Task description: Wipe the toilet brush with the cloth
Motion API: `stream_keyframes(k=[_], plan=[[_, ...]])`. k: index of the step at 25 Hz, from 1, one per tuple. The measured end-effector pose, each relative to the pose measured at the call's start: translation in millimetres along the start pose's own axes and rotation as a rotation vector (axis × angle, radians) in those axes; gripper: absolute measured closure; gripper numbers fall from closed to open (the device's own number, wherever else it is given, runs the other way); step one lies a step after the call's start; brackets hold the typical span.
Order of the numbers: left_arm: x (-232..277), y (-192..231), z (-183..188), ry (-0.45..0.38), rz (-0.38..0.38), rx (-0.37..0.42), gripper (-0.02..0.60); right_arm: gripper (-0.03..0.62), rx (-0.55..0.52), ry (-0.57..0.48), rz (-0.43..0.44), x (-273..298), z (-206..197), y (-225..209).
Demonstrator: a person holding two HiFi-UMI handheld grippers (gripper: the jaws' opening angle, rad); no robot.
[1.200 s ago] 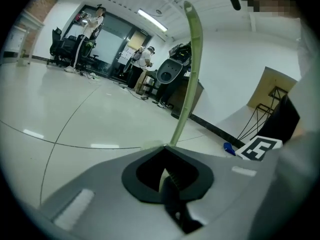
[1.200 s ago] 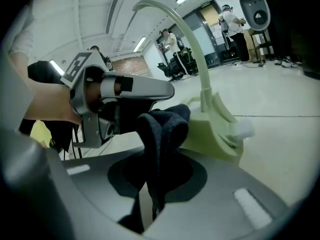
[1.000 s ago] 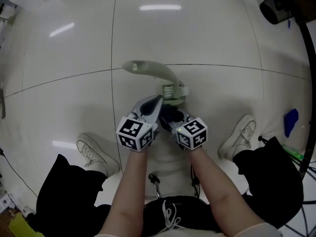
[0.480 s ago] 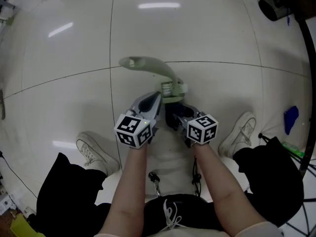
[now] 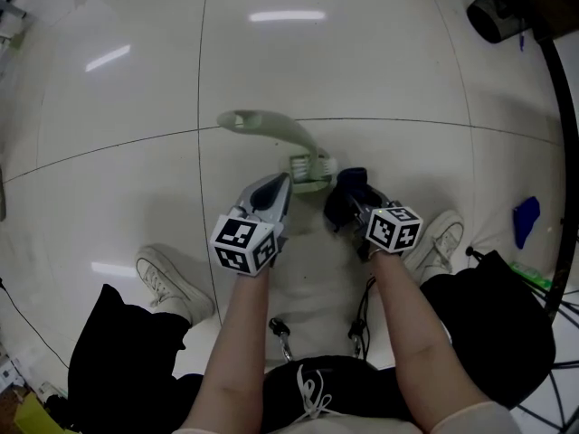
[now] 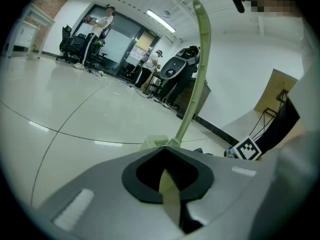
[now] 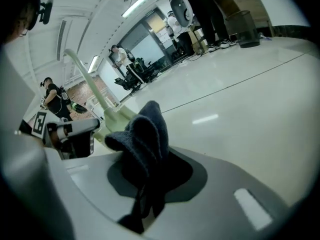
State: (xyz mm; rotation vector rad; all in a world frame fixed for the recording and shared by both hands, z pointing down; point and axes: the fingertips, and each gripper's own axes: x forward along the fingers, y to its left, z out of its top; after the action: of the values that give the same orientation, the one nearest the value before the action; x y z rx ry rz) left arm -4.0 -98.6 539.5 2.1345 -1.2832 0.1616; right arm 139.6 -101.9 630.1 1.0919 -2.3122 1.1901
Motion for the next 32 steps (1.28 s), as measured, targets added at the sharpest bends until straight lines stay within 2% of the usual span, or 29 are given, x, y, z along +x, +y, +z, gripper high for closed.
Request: stream_keyframes(k=[3,5,8,12,17,19,26,30,32], plan=[[4,-7,1,-0.014,0.006,0.016,0.575,0.528,0.008,-0.022,-0.055,0,27,-19],[5,-17,-1,-0.015,-0.015,0.02,0.575,0.528,0.016,-0.009,-0.052,6,40,-25],[10,-31,-5,0.004,-0.035,0.052,0.575,0.528,0.031,0.06,0.024,25,56,-20],[12,-32,-5,0.003,-0.033,0.065,0.575,0.528,0.012,0.185,0.195,53,64,3],[13,-31,-2,-0.033,-0.053,0.037,0.575,0.528,-0.021,0.327,0.219,69,52,7],[13,-31,-2,-0.034,-0.043,0.044,0.575,0.53,0.023,0.334,0.221,68,48,7],[14,-32,-4,-0.011,-0.024,0.081,0.575,0.531,0.32,0.335,0.23,47,17,6],[13,-31,-3,-0.02,-0.015,0.058,0.575,0.531,0.416,0.34,0.249,31,-5,9],[16,-31,-3,-0.015,-0.019,0.047,0.575,0.53,0.41,0.335,0.218,24,-5,1]])
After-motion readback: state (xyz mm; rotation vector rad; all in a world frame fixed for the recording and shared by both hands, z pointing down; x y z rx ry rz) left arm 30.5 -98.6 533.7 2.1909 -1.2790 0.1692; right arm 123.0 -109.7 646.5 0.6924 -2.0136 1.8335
